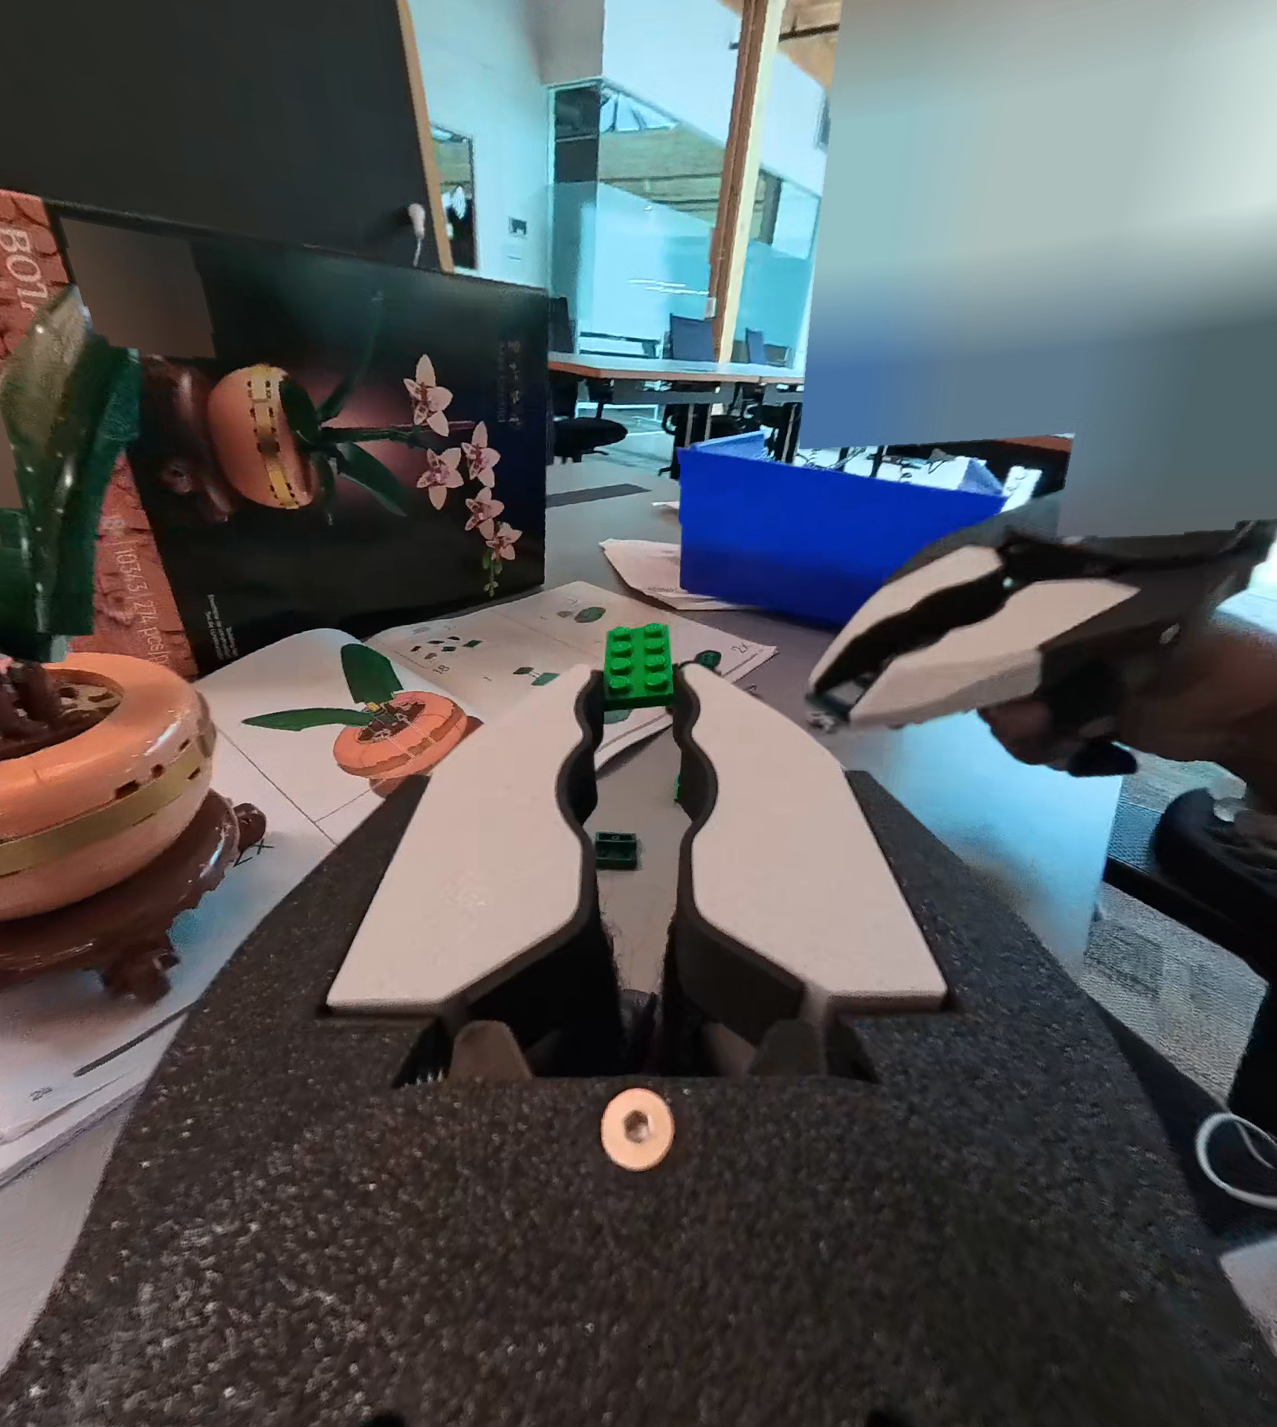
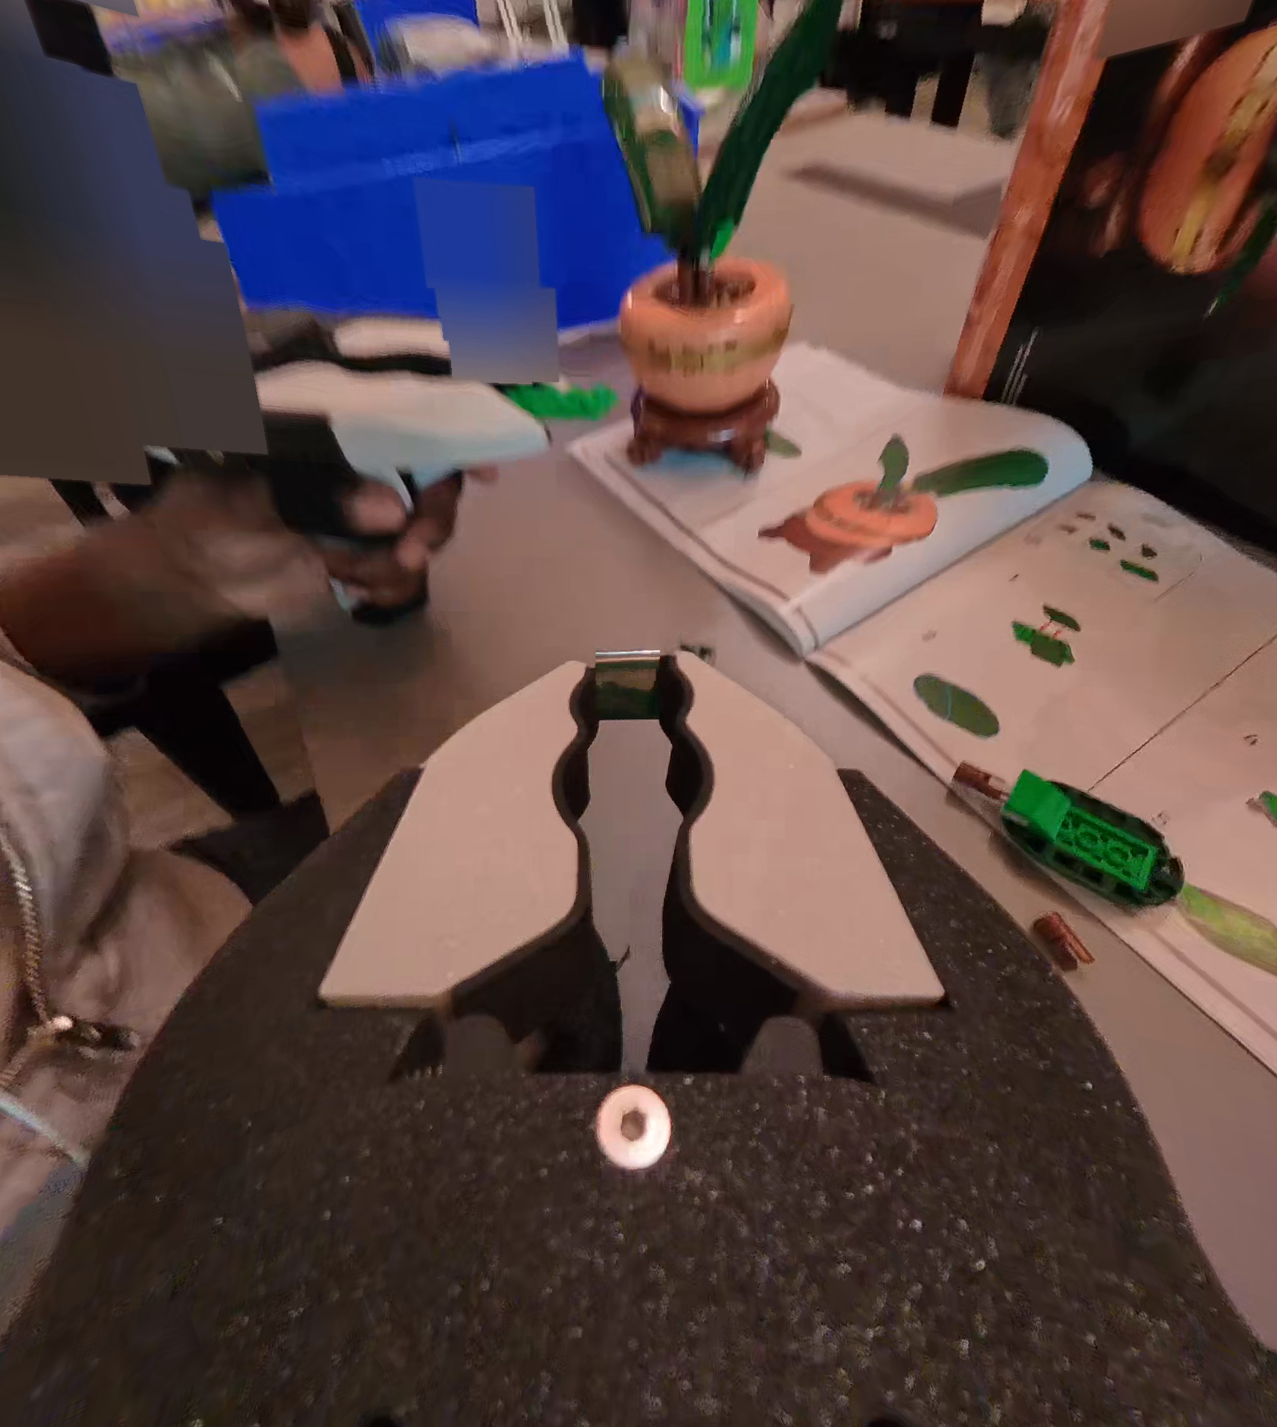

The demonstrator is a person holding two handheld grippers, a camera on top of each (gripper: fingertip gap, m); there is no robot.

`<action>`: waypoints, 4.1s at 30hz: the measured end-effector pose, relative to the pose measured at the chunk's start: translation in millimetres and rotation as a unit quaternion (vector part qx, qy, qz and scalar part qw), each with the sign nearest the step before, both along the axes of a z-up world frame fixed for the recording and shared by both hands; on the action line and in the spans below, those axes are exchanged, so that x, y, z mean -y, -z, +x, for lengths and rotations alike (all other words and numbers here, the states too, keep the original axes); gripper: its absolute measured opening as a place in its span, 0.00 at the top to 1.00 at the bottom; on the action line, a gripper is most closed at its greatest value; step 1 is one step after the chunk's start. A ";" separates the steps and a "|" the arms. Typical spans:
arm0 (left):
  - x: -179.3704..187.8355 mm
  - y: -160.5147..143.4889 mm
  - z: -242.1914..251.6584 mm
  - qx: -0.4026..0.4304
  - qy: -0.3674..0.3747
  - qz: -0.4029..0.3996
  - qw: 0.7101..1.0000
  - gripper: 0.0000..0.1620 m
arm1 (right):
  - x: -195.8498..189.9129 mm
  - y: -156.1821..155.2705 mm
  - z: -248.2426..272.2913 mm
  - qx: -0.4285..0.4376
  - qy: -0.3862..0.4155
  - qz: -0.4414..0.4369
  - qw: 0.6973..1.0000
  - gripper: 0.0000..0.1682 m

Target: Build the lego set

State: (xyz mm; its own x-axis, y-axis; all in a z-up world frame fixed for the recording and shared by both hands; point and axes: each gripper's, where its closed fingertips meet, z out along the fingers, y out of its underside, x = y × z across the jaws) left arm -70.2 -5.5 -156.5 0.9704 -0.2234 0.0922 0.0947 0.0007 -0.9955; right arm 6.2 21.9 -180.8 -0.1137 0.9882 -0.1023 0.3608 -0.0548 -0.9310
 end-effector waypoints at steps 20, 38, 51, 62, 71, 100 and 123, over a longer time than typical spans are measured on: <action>-16.3 2.7 25.8 -0.009 0.023 -0.005 1.000 0.90 | 3.9 -54.0 -1.9 -0.170 -0.051 -0.327 0.928 0.96; -4.8 -9.2 -57.6 -0.021 -0.083 0.024 0.996 0.90 | 129.3 38.3 -31.1 0.042 -0.252 0.099 0.962 0.88; -1.0 -8.1 -52.4 -0.025 -0.070 0.027 0.997 0.90 | 107.4 63.4 -46.9 0.137 -0.219 0.128 0.958 0.92; 17.4 -27.0 -94.6 -0.055 -0.153 0.053 0.985 0.90 | 56.0 32.3 -68.1 0.101 -0.165 0.068 0.979 0.87; 35.5 -29.5 -124.8 -0.030 -0.195 0.064 0.978 0.90 | 10.8 30.9 -113.6 0.134 -0.111 0.131 0.976 0.86; 26.5 -22.1 -111.7 -0.022 -0.157 0.063 0.985 0.90 | 7.5 -14.0 -80.2 0.172 -0.148 0.122 0.966 0.83; 21.4 -18.9 -106.1 -0.032 -0.147 0.061 0.987 0.90 | -8.1 62.7 -60.8 0.240 -0.088 0.136 0.957 0.94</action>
